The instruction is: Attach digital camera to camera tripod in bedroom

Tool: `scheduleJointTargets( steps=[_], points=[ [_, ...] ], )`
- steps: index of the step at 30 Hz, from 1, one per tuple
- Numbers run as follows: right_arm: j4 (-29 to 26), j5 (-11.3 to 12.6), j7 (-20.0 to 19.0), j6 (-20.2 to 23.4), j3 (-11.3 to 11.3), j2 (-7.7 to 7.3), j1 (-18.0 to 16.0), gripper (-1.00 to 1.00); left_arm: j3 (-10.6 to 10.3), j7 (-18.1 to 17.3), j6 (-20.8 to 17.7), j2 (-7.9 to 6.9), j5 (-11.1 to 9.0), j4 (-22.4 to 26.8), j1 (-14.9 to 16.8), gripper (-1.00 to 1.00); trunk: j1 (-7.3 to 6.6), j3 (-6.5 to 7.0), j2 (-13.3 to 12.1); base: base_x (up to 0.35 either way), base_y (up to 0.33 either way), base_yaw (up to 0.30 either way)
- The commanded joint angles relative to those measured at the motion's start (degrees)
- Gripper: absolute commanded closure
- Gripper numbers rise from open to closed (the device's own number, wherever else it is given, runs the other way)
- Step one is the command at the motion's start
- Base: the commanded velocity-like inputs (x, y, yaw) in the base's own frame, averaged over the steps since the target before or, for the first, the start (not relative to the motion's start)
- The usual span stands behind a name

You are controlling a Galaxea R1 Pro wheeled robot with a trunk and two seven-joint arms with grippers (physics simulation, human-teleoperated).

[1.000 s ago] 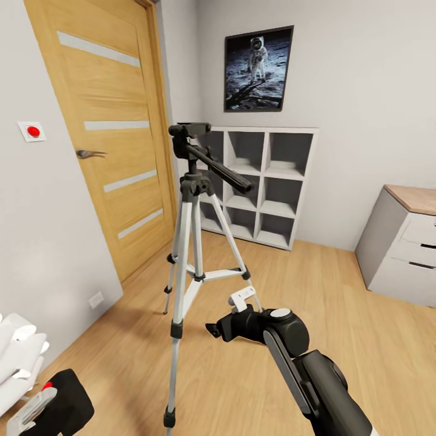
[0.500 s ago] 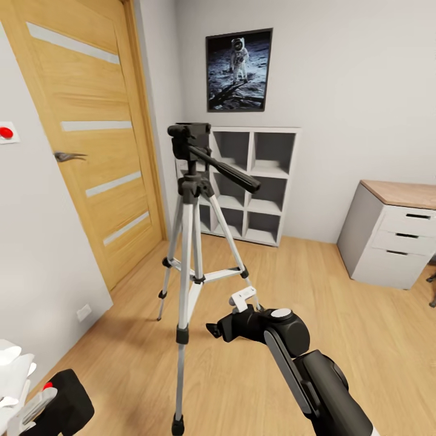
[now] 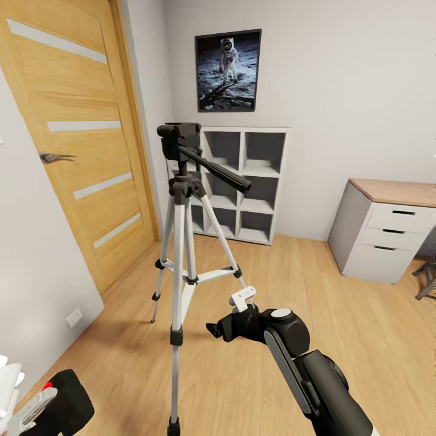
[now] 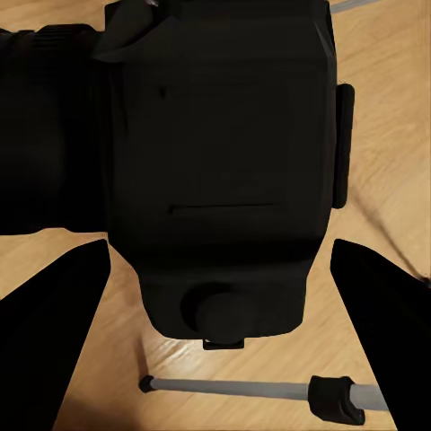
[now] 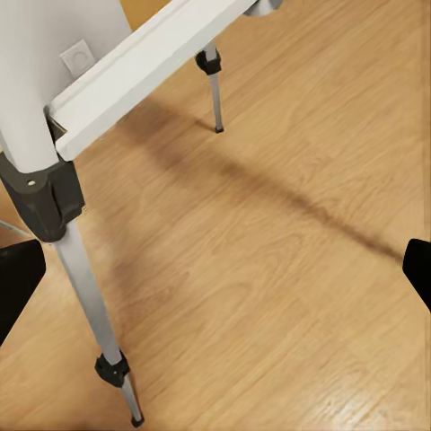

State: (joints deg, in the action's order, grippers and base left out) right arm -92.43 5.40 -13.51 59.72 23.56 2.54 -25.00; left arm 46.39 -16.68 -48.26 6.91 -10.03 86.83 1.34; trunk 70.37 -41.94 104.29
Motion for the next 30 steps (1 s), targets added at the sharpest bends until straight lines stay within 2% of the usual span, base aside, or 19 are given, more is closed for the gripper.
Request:
scheduleJointTargets(
  steps=[1,15,30],
  points=[
    [-0.02,0.52,0.32,0.28,0.00,0.01,-0.05,-1.00,0.16,-0.19,-0.40,0.04,-0.28,0.04,0.07,1.00,-0.01,-0.05,0.03,-0.033,0.026,-0.174],
    [-0.03,0.50,0.32,0.28,0.00,0.15,-0.05,-1.00,0.04,-0.31,-0.51,0.03,-0.17,-0.23,0.07,1.00,-0.01,-0.05,0.03,-0.059,0.109,-0.233],
    [-0.03,0.54,0.32,0.28,-0.09,0.02,-0.05,-1.00,0.06,-0.28,-0.44,0.03,-0.17,-0.26,0.07,1.00,-0.01,-0.05,0.03,-0.003,0.006,-0.044]
  ],
)
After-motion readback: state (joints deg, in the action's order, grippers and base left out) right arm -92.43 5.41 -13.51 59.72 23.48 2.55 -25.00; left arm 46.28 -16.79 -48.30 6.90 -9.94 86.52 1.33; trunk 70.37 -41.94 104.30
